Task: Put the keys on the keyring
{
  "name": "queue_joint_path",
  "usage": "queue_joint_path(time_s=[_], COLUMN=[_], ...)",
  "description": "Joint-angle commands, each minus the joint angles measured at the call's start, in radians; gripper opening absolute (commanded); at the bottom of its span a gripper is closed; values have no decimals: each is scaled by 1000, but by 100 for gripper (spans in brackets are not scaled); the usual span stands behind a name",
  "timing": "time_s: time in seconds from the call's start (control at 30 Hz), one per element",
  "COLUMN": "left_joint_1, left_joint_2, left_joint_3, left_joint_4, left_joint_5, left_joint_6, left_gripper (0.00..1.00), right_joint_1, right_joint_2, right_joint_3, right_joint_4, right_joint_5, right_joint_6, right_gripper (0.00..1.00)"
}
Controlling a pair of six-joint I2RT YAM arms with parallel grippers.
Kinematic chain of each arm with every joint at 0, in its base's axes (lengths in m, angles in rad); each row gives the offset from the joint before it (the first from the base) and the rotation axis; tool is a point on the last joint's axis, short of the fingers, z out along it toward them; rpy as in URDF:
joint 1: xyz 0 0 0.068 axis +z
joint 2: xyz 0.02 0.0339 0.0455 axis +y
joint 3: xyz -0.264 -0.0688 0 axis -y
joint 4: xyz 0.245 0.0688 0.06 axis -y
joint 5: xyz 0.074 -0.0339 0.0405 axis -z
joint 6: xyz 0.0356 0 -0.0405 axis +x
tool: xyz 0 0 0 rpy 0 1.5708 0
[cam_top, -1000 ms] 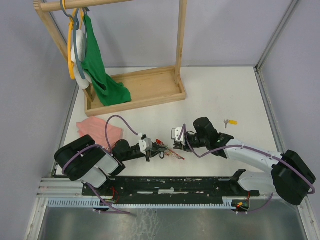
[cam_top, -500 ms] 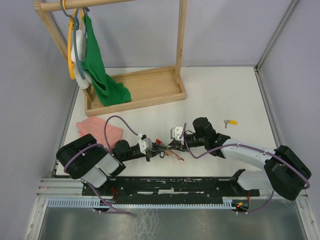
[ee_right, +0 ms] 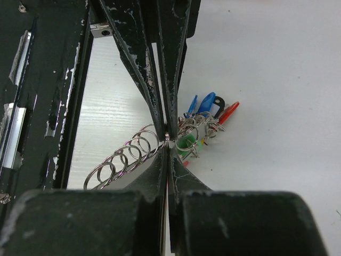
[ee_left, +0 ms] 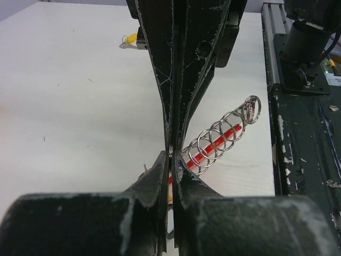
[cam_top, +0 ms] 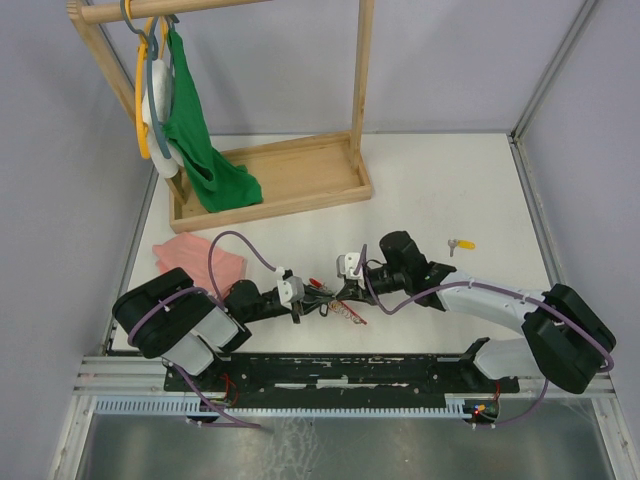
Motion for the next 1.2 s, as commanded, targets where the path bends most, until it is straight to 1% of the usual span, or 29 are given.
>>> queue_joint_path(time_s=[0.0, 0.13, 0.27, 0.37, 0.6, 0.87, 0.93, 1.0, 1.03, 1.17], left_joint_1=[-1, -1, 0, -1, -2, -8, -8, -9, -8, -9], left_joint_2=[-9, -53, -93, -103, -89, -67, -58, -51, -48, -34], left_joint_3=[9, 39, 59, 62, 73, 90, 90, 85, 83, 71], left_joint_4=[96, -42, -136, -153, -164, -160, -155, -140, -130, -80], left_joint_5=[6, 12, 16, 24, 46, 61, 60, 56, 52, 33], left_joint_6=[3, 16, 34, 38, 39, 38, 38, 38, 38, 29], left_gripper=[11, 18, 19, 20, 19, 17, 13, 4, 3, 3], right_joint_1=[28, 74, 116, 143, 185, 214, 216, 216, 216, 213], right_joint_2=[-19, -14, 8, 34, 73, 114, 114, 106, 100, 55], right_joint_3=[144, 231, 298, 344, 426, 461, 463, 457, 449, 387], right_joint_4=[-241, -392, -494, -560, -644, -641, -635, -621, -609, -531], right_joint_5=[65, 171, 263, 312, 391, 398, 396, 385, 380, 368], right_joint_6=[-99, -154, -176, -193, -216, -222, -222, -223, -223, -211], right_gripper=[0, 1, 1, 1, 1, 1, 1, 1, 1, 1])
